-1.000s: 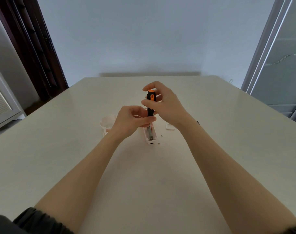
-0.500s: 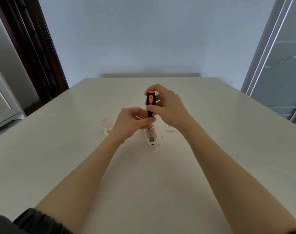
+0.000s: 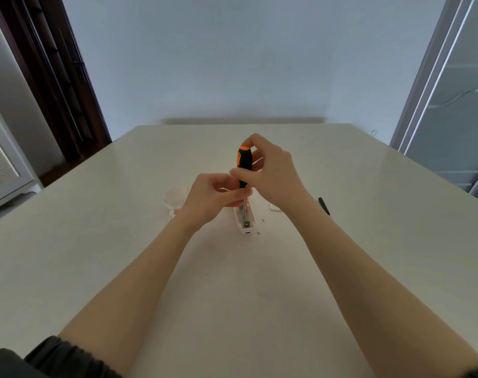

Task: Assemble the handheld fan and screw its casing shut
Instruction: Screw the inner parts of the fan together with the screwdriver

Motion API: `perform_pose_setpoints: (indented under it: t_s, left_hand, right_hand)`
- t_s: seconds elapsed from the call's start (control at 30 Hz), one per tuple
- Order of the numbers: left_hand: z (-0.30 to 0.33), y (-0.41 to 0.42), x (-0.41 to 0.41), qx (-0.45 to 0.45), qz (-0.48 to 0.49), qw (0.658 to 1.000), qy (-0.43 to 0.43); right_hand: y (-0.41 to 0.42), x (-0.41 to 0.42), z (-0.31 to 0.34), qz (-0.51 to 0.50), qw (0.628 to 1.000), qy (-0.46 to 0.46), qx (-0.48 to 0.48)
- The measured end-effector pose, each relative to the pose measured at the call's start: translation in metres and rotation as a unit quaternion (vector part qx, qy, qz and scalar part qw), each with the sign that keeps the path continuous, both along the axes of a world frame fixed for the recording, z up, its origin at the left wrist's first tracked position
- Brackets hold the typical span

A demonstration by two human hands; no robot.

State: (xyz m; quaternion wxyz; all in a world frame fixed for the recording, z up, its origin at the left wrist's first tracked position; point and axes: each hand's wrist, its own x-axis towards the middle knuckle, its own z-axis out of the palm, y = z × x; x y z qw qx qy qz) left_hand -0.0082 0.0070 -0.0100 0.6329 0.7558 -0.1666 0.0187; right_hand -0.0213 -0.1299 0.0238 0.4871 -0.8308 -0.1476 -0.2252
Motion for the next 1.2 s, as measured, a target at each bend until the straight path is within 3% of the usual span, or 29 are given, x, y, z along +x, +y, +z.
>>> perform_pose_setpoints:
  t_s: [0.13, 0.3, 0.57, 0.87, 1.03, 1.2]
  left_hand:
    - [0.000, 0.001, 0.001, -0.006, 0.002, 1.000, 0.007]
    - [0.001, 0.000, 0.000, -0.002, 0.002, 1.000, 0.016]
    - [0.001, -0.001, 0.000, -0.002, 0.011, 1.000, 0.006]
    - [0.001, -0.003, -0.001, -0.002, 0.001, 1.000, 0.001]
    - [0.001, -0.003, -0.001, -0.006, -0.003, 1.000, 0.003]
    - [0.000, -0.001, 0.000, -0.018, 0.002, 1.000, 0.009]
  right_hand:
    - [-0.003, 0.002, 0.005, 0.069, 0.995, 0.059, 0.049]
    - [-0.006, 0.002, 0.007, 0.079, 0.995, 0.051, 0.034]
    - [-0.003, 0.004, 0.005, -0.008, 1.000, -0.001, -0.005]
    - [0.003, 0.003, -0.001, -0.072, 0.996, -0.016, 0.052]
    - [0.000, 0.002, 0.002, -0.008, 0.999, 0.025, 0.044]
    - [-0.009, 0.001, 0.008, 0.107, 0.986, 0.084, 0.097]
